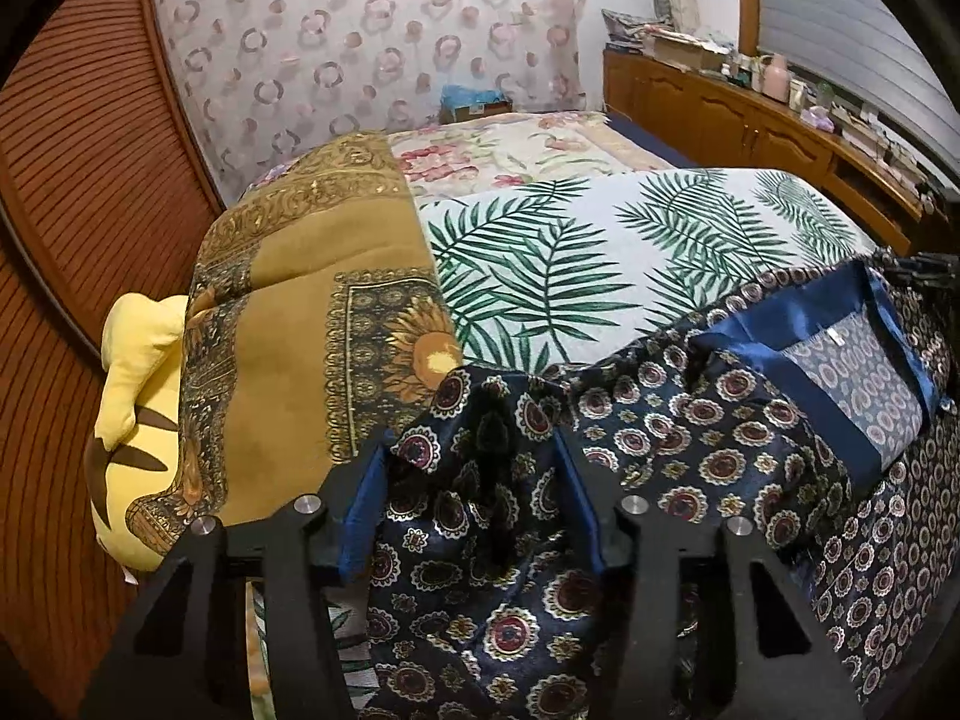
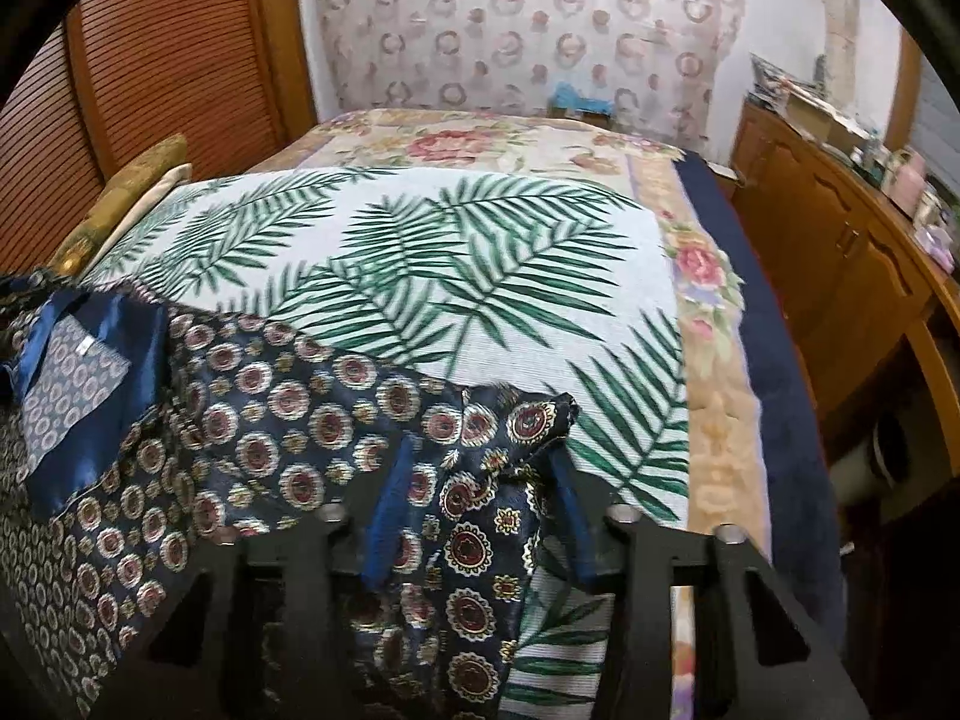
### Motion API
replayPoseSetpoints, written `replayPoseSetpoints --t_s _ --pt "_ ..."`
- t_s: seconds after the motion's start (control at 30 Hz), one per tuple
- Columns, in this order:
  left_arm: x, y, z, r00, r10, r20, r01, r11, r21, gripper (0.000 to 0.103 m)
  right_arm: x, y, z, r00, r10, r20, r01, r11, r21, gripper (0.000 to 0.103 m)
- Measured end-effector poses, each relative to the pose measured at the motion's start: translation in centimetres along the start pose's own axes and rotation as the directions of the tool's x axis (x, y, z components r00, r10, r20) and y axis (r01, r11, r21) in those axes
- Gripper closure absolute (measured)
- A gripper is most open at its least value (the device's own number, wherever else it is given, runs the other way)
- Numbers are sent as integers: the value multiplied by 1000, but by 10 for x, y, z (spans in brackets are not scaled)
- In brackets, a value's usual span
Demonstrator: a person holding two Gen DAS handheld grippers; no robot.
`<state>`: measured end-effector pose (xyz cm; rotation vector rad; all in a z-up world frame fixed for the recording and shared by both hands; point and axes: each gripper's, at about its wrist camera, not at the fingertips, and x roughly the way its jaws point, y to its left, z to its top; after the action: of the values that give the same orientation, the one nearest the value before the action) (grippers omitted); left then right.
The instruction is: Fold small clothes
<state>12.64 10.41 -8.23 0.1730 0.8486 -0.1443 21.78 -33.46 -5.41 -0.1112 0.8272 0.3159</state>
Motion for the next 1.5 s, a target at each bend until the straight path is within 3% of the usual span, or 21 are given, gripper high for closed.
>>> replayPoseSetpoints --t_s 0.07,0.2,0.27,0.47,0.6,0.87,1.03,1.1,1.2,1.3,1.37,1.5 --pt "1 -5 -1 1000 -14 -10 14 1000 18 61 -2 5 -1 1000 24 9 -24 999 -25 86" --pt "-2 -11 1 999 -34 -9 34 999 39 88 -12 15 -4 998 44 43 -41 996 -76 94" --pt "-10 -15 3 999 -37 17 36 999 37 93 -22 16 -3 996 52 79 -45 996 -82 95" --pt "-47 -14 29 987 -30 159 30 1000 -1 94 -54 16 9 983 35 182 -21 997 -78 96" --pt "-59 -7 57 978 -17 208 21 1000 -15 94 -63 13 22 979 9 201 7 997 -78 96" --pt "-44 7 99 970 44 239 -32 998 -56 94 -61 4 66 963 -118 241 132 990 -45 96" --pt "-15 11 115 979 49 198 -36 997 -66 94 -42 -4 90 964 -159 214 161 987 11 96" --pt "1 9 118 985 60 162 -50 997 -63 92 -27 0 96 972 -162 172 160 987 26 95" --pt "14 10 117 992 34 125 -26 997 -69 79 -11 12 94 975 -184 125 181 983 30 76" --pt "10 11 108 990 19 137 -9 997 -79 64 -8 26 93 979 -166 121 165 986 18 57" --pt "4 12 100 990 15 140 -3 997 -81 60 -14 36 88 980 -155 126 156 988 -1 51" --pt "-4 9 81 992 3 128 6 998 -64 49 -27 51 79 984 -115 134 119 992 -27 50"
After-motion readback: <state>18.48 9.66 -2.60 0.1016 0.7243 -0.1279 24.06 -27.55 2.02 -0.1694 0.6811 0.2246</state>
